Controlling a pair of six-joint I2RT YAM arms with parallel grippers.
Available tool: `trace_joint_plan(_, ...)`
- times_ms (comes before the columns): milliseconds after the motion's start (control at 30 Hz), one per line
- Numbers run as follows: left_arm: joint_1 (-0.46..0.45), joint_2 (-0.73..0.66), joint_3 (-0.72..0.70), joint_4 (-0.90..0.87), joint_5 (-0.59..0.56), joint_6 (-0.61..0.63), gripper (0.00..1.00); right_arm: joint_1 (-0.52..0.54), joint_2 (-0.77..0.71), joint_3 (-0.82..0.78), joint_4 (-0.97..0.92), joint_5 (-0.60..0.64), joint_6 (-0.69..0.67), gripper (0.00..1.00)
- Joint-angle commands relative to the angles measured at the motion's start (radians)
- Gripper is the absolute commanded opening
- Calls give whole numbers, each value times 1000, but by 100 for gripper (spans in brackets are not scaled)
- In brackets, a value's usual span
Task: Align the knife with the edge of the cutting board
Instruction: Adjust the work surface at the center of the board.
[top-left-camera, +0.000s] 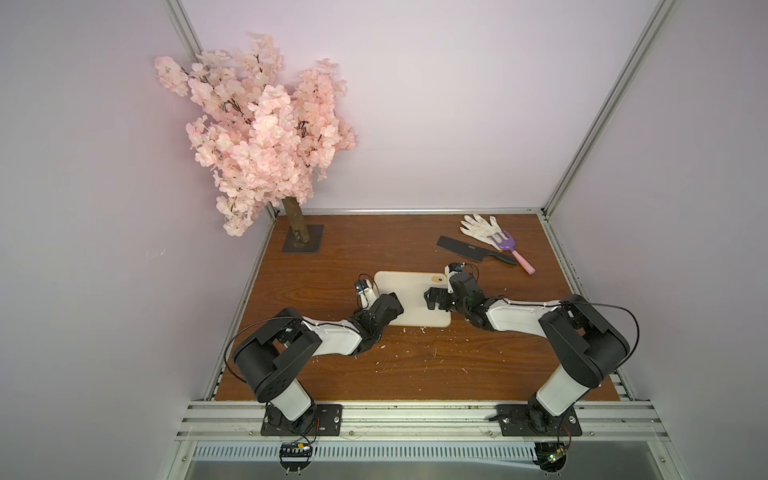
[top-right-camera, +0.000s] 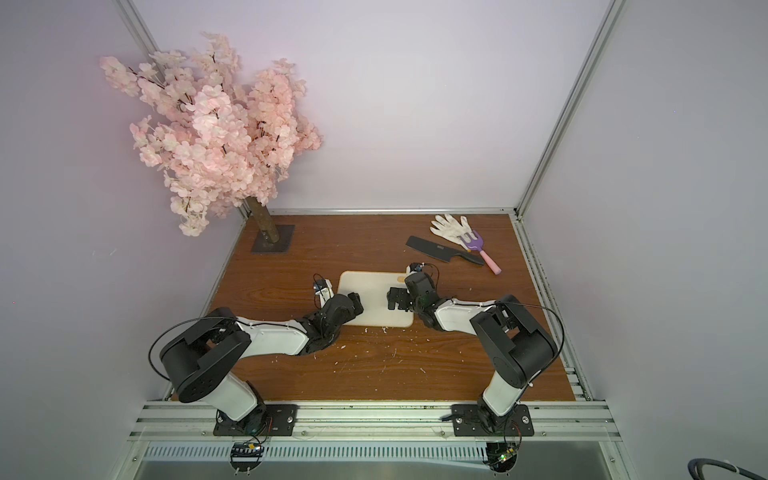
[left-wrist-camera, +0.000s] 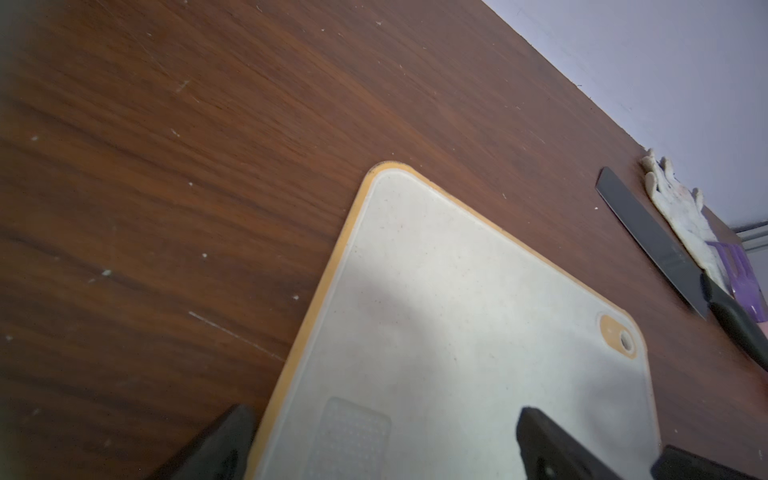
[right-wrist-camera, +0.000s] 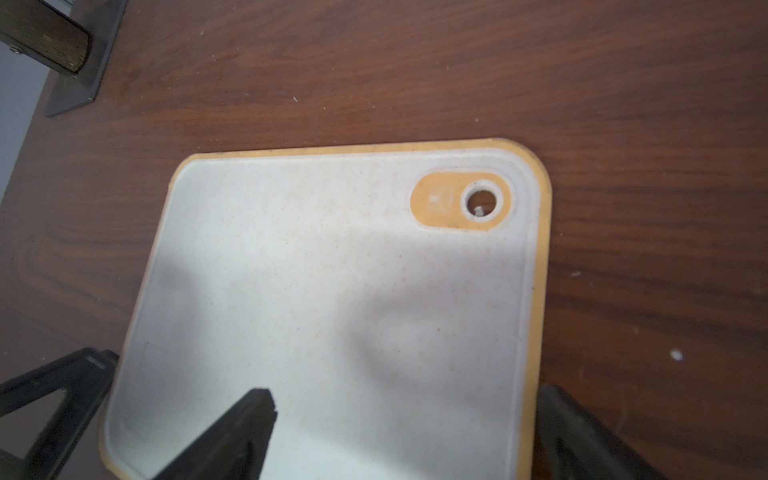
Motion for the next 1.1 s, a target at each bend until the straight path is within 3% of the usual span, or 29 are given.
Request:
trace_joint_plan(0, -49, 72, -22, -44, 304, -95, 100, 28, 7, 6, -38, -130, 22, 99)
trace_joint_plan(167, -48, 62, -27, -48, 297, -90, 100, 19, 5, 16, -49, -134, 13, 99)
trace_joint_plan(467, -38, -15, 39, -183, 248, -36, 100, -94, -89, 88, -175, -148, -77, 100)
trace_joint_plan(767, 143, -229, 129, -393, 289, 127, 100, -340, -161, 250, -428, -97, -328, 100)
trace_joint_plan(900, 220, -277, 247, -503, 310, 220, 100, -449, -134, 287, -428, -146, -317, 100)
trace_joint_plan(1067, 261, -246, 318, -561, 335, 279, 100, -456, -101, 249, -334, -294, -267, 100)
